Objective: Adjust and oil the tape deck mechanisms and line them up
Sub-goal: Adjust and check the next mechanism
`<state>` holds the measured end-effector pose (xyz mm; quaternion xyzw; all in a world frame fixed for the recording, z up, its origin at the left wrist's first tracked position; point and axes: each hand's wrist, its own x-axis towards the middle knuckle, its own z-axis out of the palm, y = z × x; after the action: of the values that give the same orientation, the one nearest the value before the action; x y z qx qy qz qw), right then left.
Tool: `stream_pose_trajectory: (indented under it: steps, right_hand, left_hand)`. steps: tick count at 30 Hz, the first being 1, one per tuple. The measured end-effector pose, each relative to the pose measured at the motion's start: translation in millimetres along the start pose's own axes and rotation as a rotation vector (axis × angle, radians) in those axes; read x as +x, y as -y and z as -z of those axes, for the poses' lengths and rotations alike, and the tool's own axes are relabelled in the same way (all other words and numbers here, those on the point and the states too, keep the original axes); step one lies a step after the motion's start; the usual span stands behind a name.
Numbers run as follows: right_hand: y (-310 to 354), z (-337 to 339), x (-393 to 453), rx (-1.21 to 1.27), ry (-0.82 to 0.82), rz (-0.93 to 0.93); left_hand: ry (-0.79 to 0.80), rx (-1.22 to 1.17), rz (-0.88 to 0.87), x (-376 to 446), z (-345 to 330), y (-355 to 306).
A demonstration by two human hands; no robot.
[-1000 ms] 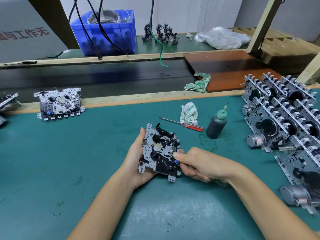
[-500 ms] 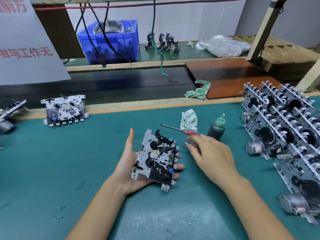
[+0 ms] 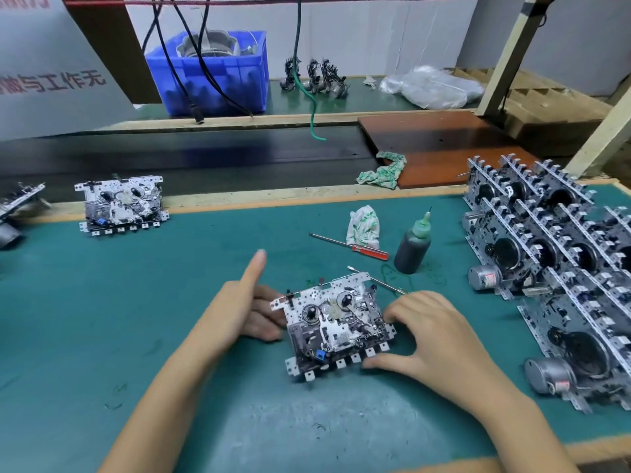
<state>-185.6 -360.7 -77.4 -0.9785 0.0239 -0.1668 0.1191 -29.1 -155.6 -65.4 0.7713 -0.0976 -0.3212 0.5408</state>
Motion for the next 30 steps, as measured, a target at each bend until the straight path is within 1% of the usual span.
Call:
stream_pose_trajectory:
  steps: [1, 2, 3, 4, 6, 7, 9, 11, 12, 14, 19, 21, 23, 25, 27, 29, 30]
  right_hand:
    - [3, -1, -2, 0.015, -0.013, -0.012]
    - [5, -3, -4, 0.039, -0.011, -0.032]
    - [7, -6, -6, 0.068, -0.01, -0.057]
    - [8, -8, -8, 0.087, -0.012, -0.081]
    - [9, -10, -10, 0.064, -0.034, -0.093]
    - [10, -10, -10, 0.046, -0.041, -0.084]
    - [10, -9, -9, 0.02, -0.039, -0.059]
    - [10, -7, -9, 0.026, -0.031, -0.042]
    - [11, -7, -9, 0.039, -0.025, -0.04]
    - [12, -8, -10, 0.039, -0.024, -0.032]
    - [11, -11, -11, 0.042, -0.009, -0.017]
    - [9, -9, -12, 0.043, 0.013, 0.017]
    - [10, -8, -13, 0.029, 0.023, 0.05]
    - [11, -11, -14, 0.026, 0.008, 0.038]
    - [11, -14, -14, 0.051, -0.012, -0.015]
    - [10, -16, -13, 0.098, -0.006, -0.055]
    - [9, -16, -13, 0.105, -0.002, -0.047]
  left_hand:
    - [-0.172, 0.293, -0.074, -9, 1, 4]
    - [-0.301, 0.595, -0.16, -21, 3, 8]
    - [-0.377, 0.831, -0.244, -34, 2, 14]
    - [-0.39, 0.952, -0.297, -44, -1, 19]
    - [-0.324, 1.052, -0.311, -58, -11, 26]
    - [-0.317, 1.11, -0.335, -61, -16, 28]
    - [-0.356, 1.137, -0.428, -61, -23, 31]
    - [-0.343, 1.127, -0.491, -59, -29, 26]
    - [-0.334, 1.094, -0.509, -58, -31, 25]
    - [-0.39, 1.016, -0.566, -57, -35, 28]
    - [-0.522, 0.976, -0.531, -55, -43, 32]
    - [-0.544, 0.972, -0.522, -53, -45, 32]
    - [-0.559, 0.958, -0.565, -50, -43, 34]
    - [-0.539, 0.952, -0.661, -47, -39, 37]
    - [-0.467, 0.963, -0.764, -46, -33, 39]
    - [-0.4, 0.96, -0.795, -47, -28, 40]
    - [-0.395, 0.951, -0.796, -47, -28, 41]
